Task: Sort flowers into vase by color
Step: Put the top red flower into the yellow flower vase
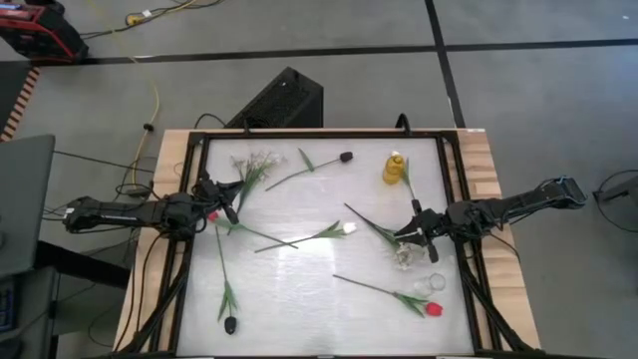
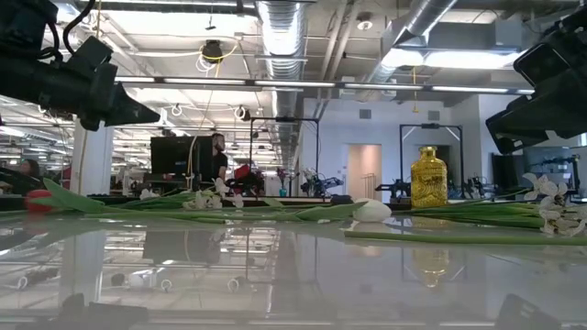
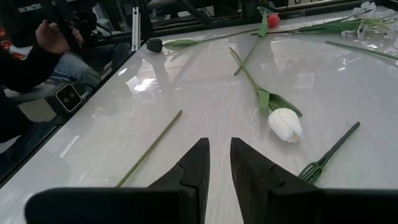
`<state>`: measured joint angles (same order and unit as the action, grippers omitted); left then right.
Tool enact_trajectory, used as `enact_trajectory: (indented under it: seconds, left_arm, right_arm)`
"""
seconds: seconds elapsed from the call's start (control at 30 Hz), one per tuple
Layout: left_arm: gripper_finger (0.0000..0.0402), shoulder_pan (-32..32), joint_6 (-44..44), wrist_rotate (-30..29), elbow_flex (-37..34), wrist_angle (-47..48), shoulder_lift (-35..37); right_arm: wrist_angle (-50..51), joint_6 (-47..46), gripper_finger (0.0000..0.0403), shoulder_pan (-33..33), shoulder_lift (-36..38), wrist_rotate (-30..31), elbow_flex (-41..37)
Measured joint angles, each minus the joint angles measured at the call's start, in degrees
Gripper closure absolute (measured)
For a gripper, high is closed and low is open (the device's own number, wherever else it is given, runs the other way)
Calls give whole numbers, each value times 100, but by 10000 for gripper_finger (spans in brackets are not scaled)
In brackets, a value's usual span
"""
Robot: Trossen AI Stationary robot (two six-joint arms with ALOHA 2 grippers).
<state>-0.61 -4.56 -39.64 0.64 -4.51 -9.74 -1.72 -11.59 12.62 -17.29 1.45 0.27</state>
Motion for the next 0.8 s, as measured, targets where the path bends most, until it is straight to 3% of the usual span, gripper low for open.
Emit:
enact_trajectory:
  seconds: [0.07, 0.17, 0.23, 0.37, 0.47, 0.67, 0.8]
  left_arm:
    - [397, -1, -891, 150, 0, -4, 0]
    - [397, -3, -3270, 1097, 0, 2, 0]
    - [397, -7, -3787, 1332, 0, -16, -2]
    - [397, -1, -3098, 542, 0, 6, -1]
    - [397, 1, -2416, 386, 0, 4, 0]
    - [397, -4, -2057, 1281, 0, 10, -2]
    - [397, -7, -1783, 1911, 0, -79, -2]
  right_arm:
    - [0, 90, 310, -9, -1, 20, 1]
    - [-2, 481, 310, -57, -1, 33, 1]
    - [-9, 711, 310, -83, 1, 31, 1]
    - [-253, 844, 310, -87, -1, 44, 2]
    - [-693, 845, 310, -87, -1, 47, 2]
    - [-1633, 1289, 310, -87, -1, 47, 2]
    - [-2345, 1348, 310, -87, 1, 548, 15]
